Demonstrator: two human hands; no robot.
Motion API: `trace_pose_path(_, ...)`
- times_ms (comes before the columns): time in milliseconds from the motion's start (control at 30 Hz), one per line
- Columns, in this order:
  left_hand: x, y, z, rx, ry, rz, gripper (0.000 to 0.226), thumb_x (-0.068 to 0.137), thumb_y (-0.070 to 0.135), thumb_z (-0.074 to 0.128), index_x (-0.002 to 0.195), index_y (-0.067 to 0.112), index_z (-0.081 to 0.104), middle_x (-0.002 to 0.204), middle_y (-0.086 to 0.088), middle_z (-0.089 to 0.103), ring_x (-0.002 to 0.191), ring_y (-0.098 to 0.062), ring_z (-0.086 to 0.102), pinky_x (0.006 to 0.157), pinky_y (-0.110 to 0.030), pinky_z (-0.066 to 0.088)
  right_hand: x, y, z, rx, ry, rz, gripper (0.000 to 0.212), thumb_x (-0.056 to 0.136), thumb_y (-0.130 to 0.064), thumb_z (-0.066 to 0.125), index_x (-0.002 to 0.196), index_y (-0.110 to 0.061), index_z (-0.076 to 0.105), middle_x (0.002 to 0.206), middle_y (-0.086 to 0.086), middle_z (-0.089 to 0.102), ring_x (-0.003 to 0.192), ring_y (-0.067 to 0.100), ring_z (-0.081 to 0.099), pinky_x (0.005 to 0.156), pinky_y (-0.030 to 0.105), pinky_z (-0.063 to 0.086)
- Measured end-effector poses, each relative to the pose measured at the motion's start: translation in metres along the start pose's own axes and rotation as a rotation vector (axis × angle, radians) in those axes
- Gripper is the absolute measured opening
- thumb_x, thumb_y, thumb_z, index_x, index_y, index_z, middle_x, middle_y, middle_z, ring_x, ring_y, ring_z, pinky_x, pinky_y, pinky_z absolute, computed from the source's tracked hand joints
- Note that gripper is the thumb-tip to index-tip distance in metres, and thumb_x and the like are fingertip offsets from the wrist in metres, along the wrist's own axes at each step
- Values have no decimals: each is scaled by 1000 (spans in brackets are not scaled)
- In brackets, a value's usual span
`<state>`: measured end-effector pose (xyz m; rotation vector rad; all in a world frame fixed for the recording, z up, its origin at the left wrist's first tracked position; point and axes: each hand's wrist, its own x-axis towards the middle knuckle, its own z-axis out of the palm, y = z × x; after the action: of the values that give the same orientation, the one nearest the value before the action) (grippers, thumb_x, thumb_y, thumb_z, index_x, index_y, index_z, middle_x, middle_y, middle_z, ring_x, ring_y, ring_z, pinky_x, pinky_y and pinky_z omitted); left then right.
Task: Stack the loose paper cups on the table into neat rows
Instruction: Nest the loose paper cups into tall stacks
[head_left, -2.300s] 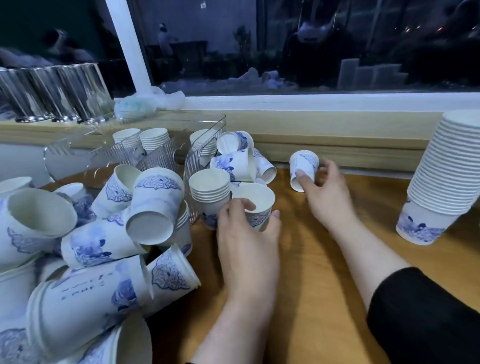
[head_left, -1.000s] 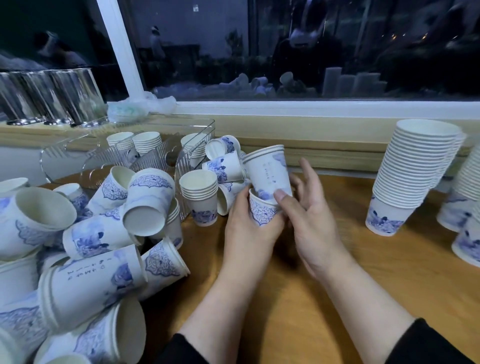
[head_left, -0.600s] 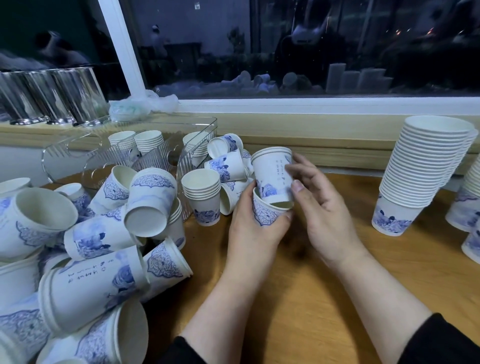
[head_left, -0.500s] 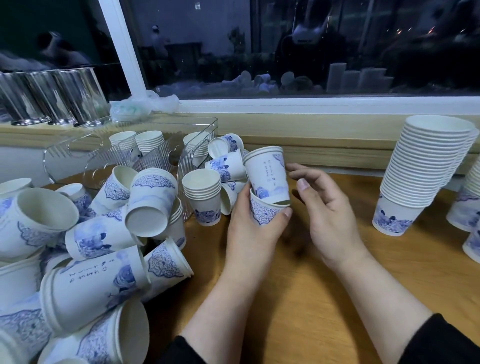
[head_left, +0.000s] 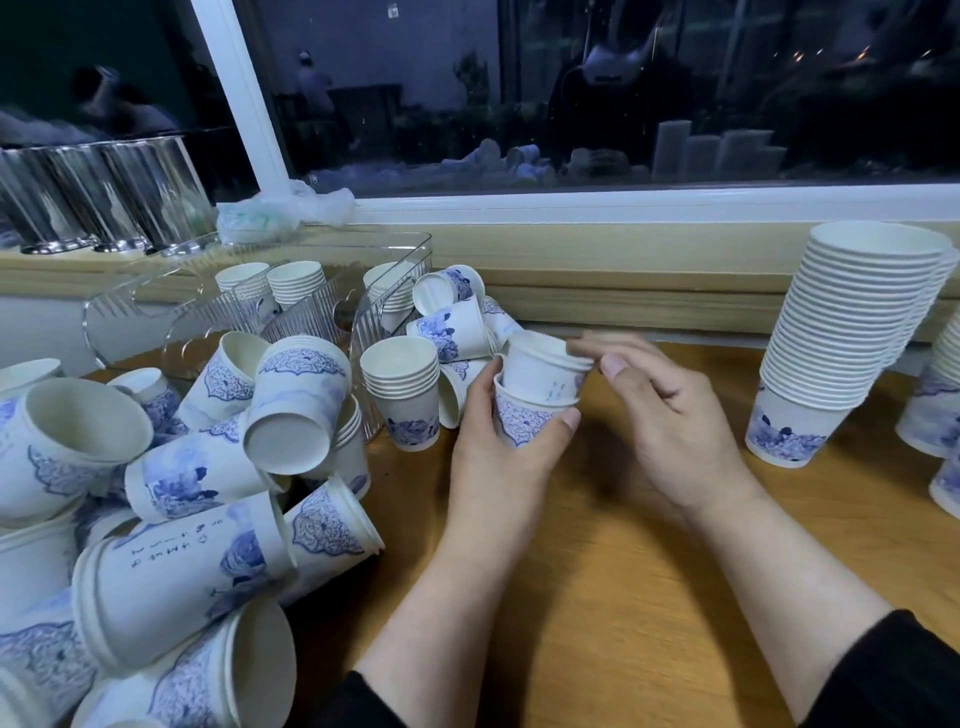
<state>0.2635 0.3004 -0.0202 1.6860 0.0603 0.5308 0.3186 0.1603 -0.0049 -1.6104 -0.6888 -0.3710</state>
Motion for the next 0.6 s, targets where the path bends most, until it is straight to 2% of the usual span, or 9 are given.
trace_pose_path(67, 0, 0, -2, -50, 23, -20, 68, 84, 18, 81, 143, 25, 47, 131, 15, 64, 119, 5, 59, 108, -26, 46, -3, 1, 4, 24, -40, 34, 34, 104, -25, 42, 119, -13, 69, 124, -2, 68, 125, 15, 57, 110, 41, 41)
trace_pose_path(133, -3, 2, -4, -56, 55, -24, 69, 83, 24, 80, 142, 28, 45, 132, 17, 63, 121, 5, 58, 108, -27, 45, -5, 0, 7, 70, 3, 58, 36, 104, -31, 40, 126, -15, 65, 129, -5, 66, 128, 15, 56, 110, 47, 41)
trace_pose_path(233, -16, 8, -12, -71, 137, -28, 70, 84, 21, 81, 139, 38, 40, 136, 22, 57, 122, 11, 54, 105, -15, 42, -5, 4, 7, 1, 105, 115, 27, 104, -27, 46, 120, -19, 67, 118, -9, 69, 114, 11, 63, 101, 49, 49)
trace_pose_path(267, -23, 9, -15, -68, 166, -23, 70, 85, 17, 80, 137, 41, 39, 136, 23, 56, 122, 12, 53, 103, -10, 40, -5, 5, 6, -30, 102, 151, 24, 103, -24, 49, 116, -22, 68, 112, -9, 71, 108, 10, 65, 98, 47, 51)
trace_pose_path(333, -37, 8, -22, -30, 233, -8, 68, 84, 13, 79, 133, 43, 41, 134, 22, 57, 122, 10, 54, 100, -9, 40, -7, 6, 10, -49, 39, 202, 20, 100, -18, 54, 111, -26, 68, 104, -9, 72, 100, 4, 65, 93, 32, 52)
trace_pose_path(433, -52, 5, -37, -2, 364, 11, 67, 83, 22, 80, 138, 33, 43, 136, 16, 57, 125, 2, 54, 108, -24, 42, -7, -2, 26, -64, -66, 164, 24, 98, -10, 57, 115, -25, 64, 103, -6, 69, 89, -4, 60, 82, 10, 44)
trace_pose_path(533, -53, 5, -46, 25, 438, 5, 67, 78, 31, 77, 136, 28, 43, 133, 10, 60, 123, -4, 57, 108, -35, 45, 5, -7, 43, -237, -179, 54, 35, 97, -9, 57, 128, -25, 56, 104, -3, 62, 92, 2, 57, 81, 12, 43)
trace_pose_path(600, -51, 7, -47, 12, 476, -4, 65, 80, 22, 80, 133, 29, 44, 131, 10, 60, 120, -2, 58, 106, -30, 46, 19, -7, 55, -379, -271, 10, 44, 98, -12, 56, 135, -33, 49, 103, -7, 58, 91, 6, 56, 82, 18, 42)
